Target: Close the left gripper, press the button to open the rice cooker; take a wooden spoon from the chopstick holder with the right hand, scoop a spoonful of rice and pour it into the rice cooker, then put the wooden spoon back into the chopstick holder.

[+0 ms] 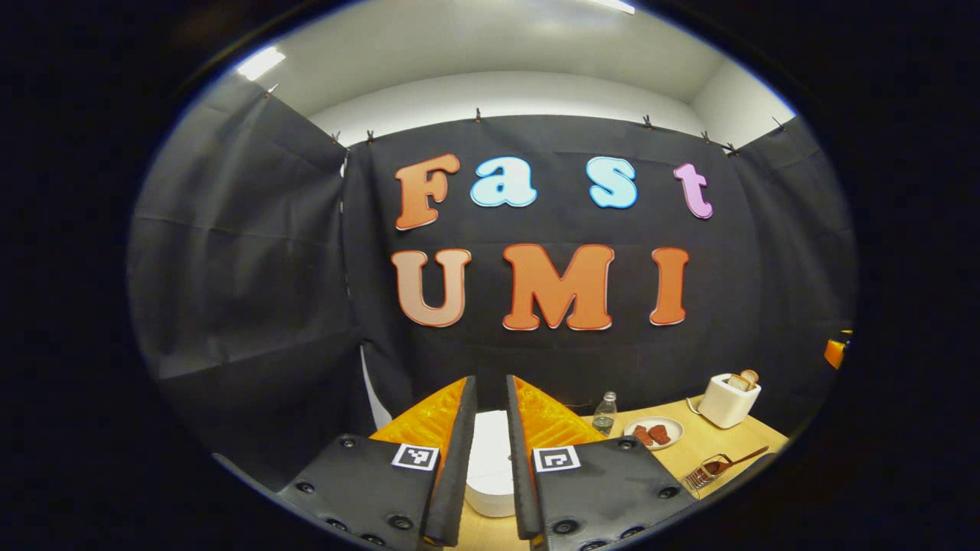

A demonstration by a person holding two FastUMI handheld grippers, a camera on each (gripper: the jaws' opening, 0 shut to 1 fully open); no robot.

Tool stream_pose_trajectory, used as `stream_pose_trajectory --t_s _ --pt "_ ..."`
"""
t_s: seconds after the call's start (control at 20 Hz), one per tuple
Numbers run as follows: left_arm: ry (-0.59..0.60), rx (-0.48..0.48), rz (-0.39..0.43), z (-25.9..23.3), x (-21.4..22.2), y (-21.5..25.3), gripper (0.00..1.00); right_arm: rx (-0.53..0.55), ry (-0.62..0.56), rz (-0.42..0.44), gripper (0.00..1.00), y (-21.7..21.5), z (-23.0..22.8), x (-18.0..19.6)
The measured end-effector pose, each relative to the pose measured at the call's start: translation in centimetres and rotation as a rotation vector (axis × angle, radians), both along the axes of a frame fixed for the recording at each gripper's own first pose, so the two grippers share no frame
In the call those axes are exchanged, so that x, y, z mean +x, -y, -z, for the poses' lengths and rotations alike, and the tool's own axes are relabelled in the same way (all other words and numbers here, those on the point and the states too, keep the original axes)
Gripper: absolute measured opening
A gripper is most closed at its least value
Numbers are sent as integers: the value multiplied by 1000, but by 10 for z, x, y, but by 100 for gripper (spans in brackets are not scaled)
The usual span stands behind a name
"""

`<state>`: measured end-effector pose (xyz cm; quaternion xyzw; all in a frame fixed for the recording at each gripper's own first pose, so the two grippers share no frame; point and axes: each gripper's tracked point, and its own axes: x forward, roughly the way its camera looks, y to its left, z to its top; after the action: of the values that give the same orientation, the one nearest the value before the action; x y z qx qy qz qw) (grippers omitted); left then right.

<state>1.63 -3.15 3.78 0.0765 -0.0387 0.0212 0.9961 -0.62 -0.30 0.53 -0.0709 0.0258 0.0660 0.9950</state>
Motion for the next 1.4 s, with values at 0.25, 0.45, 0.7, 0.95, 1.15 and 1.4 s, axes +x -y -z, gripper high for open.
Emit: stream_pose_trajectory --t_s 0.25,0.45,0.7,0.95,1.15,1.4 --pt "-51 -32 7 12 35 1 2 -39 -5 -19 95 -9 5 2" --pt "-132 -43 46 44 76 -1 5 -29 -36 -23 95 -15 13 4" --pt "-290 -21 34 116 132 -9 5 -58 -57 -10 95 -14 23 6" --pt "-422 -36 38 174 168 -8 5 -85 -83 16 95 -7 30 4" --pt "-509 -74 51 201 184 -9 5 -94 -105 36 95 -5 37 2" --pt "-594 -44 50 225 194 -19 5 -99 -135 59 95 -2 47 2"
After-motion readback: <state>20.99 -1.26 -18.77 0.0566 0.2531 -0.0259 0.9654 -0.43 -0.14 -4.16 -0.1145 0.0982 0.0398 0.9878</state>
